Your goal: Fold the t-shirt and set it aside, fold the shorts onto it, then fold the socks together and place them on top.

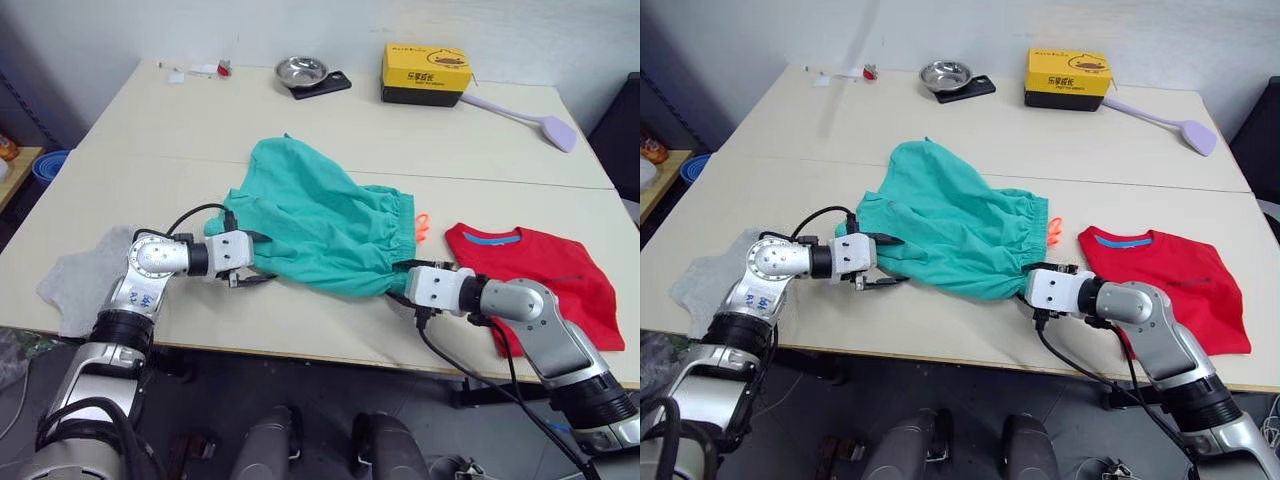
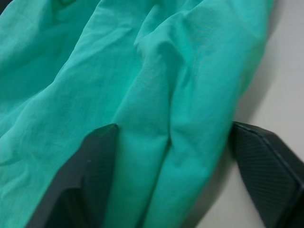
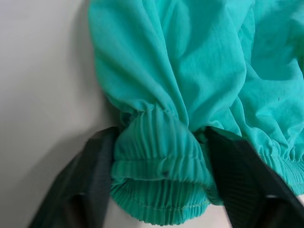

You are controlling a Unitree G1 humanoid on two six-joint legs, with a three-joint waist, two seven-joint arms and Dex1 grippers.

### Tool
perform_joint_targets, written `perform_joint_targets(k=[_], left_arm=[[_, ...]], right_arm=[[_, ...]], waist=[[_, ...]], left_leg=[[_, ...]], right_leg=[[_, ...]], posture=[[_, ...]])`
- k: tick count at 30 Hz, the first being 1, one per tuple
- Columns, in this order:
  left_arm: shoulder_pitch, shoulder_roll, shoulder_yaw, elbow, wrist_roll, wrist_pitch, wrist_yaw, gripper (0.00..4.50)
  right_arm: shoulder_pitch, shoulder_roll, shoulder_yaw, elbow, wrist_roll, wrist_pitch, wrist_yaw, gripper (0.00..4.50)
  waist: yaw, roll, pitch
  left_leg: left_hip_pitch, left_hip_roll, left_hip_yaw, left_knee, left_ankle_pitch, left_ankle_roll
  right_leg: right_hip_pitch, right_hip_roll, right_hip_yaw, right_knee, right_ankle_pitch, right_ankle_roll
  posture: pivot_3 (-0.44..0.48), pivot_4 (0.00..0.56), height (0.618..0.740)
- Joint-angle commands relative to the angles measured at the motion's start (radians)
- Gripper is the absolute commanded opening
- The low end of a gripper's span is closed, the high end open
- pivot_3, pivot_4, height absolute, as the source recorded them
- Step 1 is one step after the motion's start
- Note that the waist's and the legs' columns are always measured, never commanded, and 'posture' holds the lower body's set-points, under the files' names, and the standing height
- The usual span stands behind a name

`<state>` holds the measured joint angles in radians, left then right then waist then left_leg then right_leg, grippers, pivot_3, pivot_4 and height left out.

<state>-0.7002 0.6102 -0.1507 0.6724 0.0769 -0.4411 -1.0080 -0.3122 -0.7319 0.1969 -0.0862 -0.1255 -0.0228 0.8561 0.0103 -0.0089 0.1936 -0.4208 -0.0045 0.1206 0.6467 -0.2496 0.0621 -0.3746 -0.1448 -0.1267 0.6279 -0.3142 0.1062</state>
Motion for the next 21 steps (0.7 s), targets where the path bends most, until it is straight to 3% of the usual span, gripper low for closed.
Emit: perform_joint_targets(k=[1,4,5,9,12,16,19,21], left_arm=[[-0.017,0.013,-0.029,0.121,0.053,0.008,0.012,2.63],[-0.053,0.006,0.006,0.138,-0.035,0.039,-0.062,1.71],[-0.065,0.007,0.032,0.128,-0.102,0.079,-0.14,1.38],[-0.059,0.074,0.069,-0.01,-0.328,0.289,-0.521,0.1],[-0.057,0.131,0.09,-0.169,-0.437,0.573,-0.588,0.03],[0.014,0.168,0.112,-0.474,-0.627,0.936,-0.523,0.03],[0.117,0.171,0.094,-0.617,-0.64,1.013,-0.46,0.03],[0.19,0.153,0.092,-0.653,-0.582,0.968,-0.386,0.03]], right_arm=[[-0.026,0.002,-0.025,-0.014,0.045,-0.016,0.023,1.51],[-0.036,0.01,-0.059,-0.031,0.116,0.01,0.046,0.5],[-0.041,0.02,-0.086,-0.051,0.176,0.046,0.056,0.14],[-0.047,0.038,-0.198,-0.164,0.419,0.319,0.067,0.0],[-0.011,-0.035,-0.237,-0.238,0.542,0.498,0.133,0.0],[0.057,-0.119,-0.259,-0.243,0.573,0.564,0.181,0.0],[0.118,-0.132,-0.258,-0.221,0.568,0.547,0.196,0.0],[0.16,-0.144,-0.237,-0.203,0.524,0.494,0.208,0.0]], waist=[[-0.005,0.001,-0.001],[-0.011,0.001,-0.001],[-0.012,0.001,-0.001],[-0.02,0.001,0.001],[-0.02,0.001,0.001],[-0.011,0.002,0.001],[-0.013,0.002,0.001],[-0.013,0.002,0.002]], left_leg=[[0.0,0.0,0.0,0.0,0.0,0.0],[0.0,0.0,0.0,0.0,0.001,-0.001],[0.0,0.0,0.0,0.0,0.001,0.0],[-0.003,0.001,0.0,0.0,0.004,0.005],[-0.005,0.003,-0.001,0.0,0.003,0.004],[-0.005,0.002,-0.003,0.0,0.001,0.007],[-0.004,-0.001,-0.002,0.001,-0.002,0.011],[-0.004,-0.001,-0.001,0.0,-0.002,0.011]], right_leg=[[0.0,0.0,0.0,0.0,0.0,0.0],[-0.001,0.0,0.0,0.001,0.0,0.0],[-0.001,0.0,0.0,0.001,0.0,0.0],[-0.003,0.002,-0.002,0.0,0.0,0.0],[-0.002,0.003,-0.002,0.0,0.0,0.0],[0.0,0.002,-0.002,-0.001,0.0,0.0],[0.001,-0.001,-0.001,-0.003,0.0,0.0],[0.001,-0.001,0.0,-0.005,0.0,0.0]], posture=[[0.0,0.15,0.74],[0.0,0.15,0.74],[0.0,0.15,0.74],[0.0,0.15,0.74],[0.0,0.15,0.74],[0.0,0.15,0.74],[0.0,0.15,0.74],[0.0,0.15,0.74]])
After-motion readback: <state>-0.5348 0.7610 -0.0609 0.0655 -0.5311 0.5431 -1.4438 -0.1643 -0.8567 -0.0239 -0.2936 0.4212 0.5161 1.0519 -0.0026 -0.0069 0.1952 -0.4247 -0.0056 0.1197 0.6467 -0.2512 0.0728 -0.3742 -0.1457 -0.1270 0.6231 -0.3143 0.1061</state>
